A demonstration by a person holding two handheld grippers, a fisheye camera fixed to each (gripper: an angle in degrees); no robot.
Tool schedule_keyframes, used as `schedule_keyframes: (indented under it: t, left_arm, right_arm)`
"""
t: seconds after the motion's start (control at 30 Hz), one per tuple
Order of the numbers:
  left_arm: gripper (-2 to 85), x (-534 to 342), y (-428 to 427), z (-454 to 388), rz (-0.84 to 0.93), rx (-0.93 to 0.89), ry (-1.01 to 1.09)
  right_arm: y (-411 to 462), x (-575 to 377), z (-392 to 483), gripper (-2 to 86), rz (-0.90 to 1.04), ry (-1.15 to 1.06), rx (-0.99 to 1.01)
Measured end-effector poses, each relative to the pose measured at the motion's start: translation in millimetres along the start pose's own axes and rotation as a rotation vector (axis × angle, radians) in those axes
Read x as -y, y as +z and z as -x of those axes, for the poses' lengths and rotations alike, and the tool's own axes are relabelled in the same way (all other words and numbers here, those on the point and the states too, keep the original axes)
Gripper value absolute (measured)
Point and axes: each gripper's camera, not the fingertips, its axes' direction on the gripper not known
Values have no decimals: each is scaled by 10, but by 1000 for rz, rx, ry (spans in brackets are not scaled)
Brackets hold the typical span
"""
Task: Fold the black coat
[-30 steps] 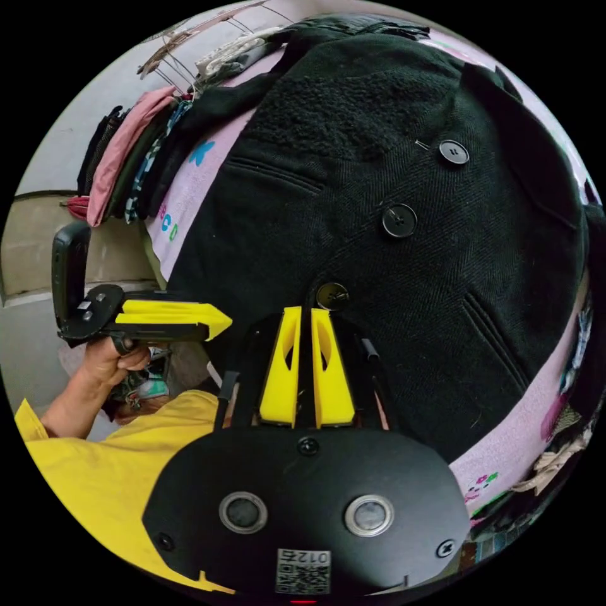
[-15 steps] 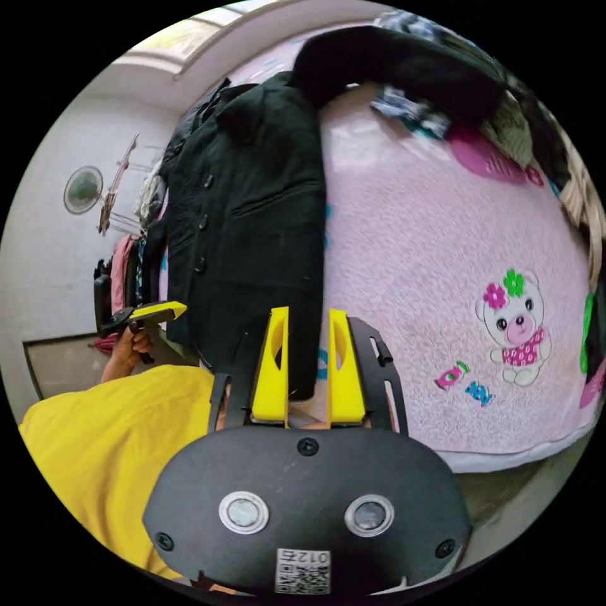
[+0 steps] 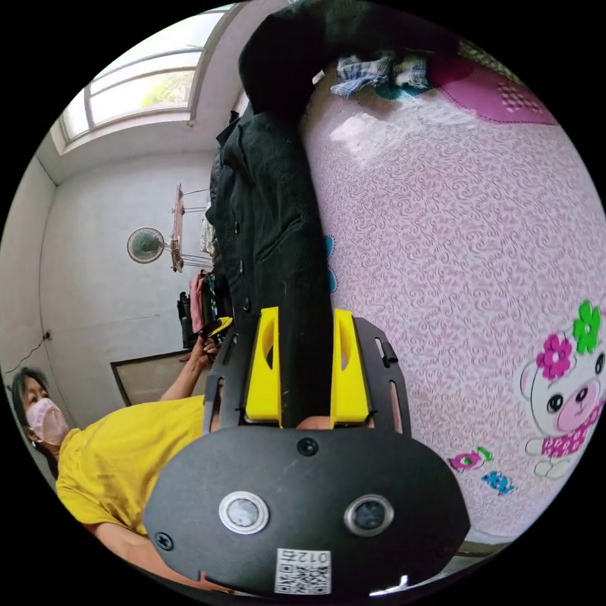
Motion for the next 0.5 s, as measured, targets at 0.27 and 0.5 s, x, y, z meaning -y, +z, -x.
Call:
schedule_keyframes:
  t: [0.27,0.5]
  left_arm:
    - [80,118,169,272,129,-97,57]
    - [57,166,213,265,172,-138,102]
  right_arm:
    - [81,361,237,102,259,-109,-193]
    - [-35,416,182,76,268,-58,-121]
